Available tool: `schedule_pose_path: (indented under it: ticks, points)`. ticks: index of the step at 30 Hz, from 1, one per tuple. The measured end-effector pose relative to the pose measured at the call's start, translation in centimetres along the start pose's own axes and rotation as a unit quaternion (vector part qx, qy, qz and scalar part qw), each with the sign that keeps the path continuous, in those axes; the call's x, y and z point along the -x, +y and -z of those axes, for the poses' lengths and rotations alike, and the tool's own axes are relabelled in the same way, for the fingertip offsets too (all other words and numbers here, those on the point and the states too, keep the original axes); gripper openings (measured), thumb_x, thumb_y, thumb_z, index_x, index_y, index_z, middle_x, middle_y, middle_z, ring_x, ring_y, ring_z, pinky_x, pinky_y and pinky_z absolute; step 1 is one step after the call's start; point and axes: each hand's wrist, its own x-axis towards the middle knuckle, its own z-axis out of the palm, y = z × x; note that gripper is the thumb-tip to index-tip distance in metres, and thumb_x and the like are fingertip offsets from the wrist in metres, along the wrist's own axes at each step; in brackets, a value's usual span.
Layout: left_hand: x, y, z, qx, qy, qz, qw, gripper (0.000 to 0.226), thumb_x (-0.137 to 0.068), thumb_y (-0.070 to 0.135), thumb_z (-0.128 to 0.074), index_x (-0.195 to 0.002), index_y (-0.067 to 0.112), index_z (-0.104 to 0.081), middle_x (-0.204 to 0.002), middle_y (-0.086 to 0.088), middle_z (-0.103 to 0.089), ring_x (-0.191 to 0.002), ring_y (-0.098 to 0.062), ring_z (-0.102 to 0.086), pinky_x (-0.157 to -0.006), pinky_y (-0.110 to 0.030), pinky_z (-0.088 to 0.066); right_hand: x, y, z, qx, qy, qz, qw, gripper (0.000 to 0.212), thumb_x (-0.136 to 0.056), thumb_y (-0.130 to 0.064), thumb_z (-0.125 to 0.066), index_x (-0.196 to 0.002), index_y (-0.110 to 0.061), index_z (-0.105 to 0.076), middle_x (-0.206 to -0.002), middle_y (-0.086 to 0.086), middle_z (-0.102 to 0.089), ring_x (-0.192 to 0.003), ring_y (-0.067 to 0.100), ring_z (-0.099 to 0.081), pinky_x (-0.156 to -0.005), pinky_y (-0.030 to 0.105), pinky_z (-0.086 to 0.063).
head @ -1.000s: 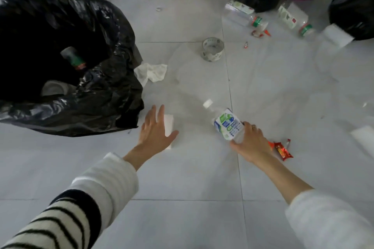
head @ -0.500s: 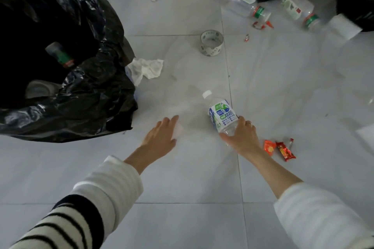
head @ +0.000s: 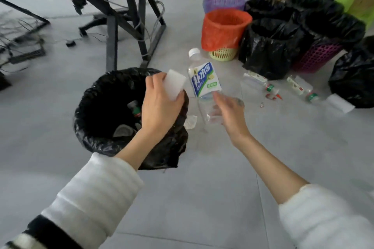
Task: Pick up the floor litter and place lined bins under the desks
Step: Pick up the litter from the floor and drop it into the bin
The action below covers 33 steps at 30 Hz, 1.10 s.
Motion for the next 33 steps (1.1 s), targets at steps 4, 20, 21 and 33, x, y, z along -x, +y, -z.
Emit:
schedule_pose_path:
  ticks: [4,20,21,33]
  points:
    - [-1.5,-5.7,4.4,-0.083,-0.029,0.086,0.992,0.065,-0.082,0.035,-0.064,-0.133,0.007,-0.038,-0.131,-0.015,-0.044,-0.120,-0.036,-0.046,-0.096,-0.046,-0.041,0.2,-3.3,-4.8,0.097,-0.070,-0.018,0.993,0.037,-0.083,-0.059,-0.054,-0.071,-0.025,-0.061,-0.077,0.000,-0.067,-0.078,0.019,-0.066,-0.081,0.040,-0.055]
    - [-1.9,-5.1,6.6,-0.044,-0.108,-0.097,0.988,0.036,-0.095,0.020,-0.046,-0.130,0.013,-0.049,-0.125,-0.007,-0.055,-0.118,-0.023,-0.051,-0.092,-0.037,-0.048,-3.3,-5.2,-7.2,0.347,-0.022,0.034,0.937,0.025,-0.097,-0.020,-0.037,-0.092,-0.010,-0.060,-0.097,0.009,-0.057,-0.092,0.022,-0.052,-0.075,0.026,-0.035]
    - [-1.6,-3.9,5.7,-0.037,-0.109,-0.120,0.986,0.034,-0.095,0.019,-0.046,-0.128,0.012,-0.051,-0.121,-0.007,-0.057,-0.115,-0.023,-0.053,-0.089,-0.039,-0.049,-3.8,-4.4,-6.0,0.362,-0.022,0.036,0.931,0.026,-0.097,-0.018,-0.036,-0.084,-0.009,-0.057,-0.093,0.009,-0.055,-0.090,0.022,-0.050,-0.073,0.028,-0.034]
    - [-1.5,2.0,-16.8,-0.111,-0.299,0.018,0.948,0.044,-0.094,0.019,-0.044,-0.138,0.013,-0.037,-0.137,-0.013,-0.045,-0.123,-0.032,-0.048,-0.101,-0.038,-0.039,-18.4,9.8,9.3,0.502,-0.147,0.019,0.852,0.030,-0.095,-0.018,-0.042,-0.116,-0.004,-0.056,-0.127,0.019,-0.057,-0.116,0.035,-0.054,-0.089,0.033,-0.043]
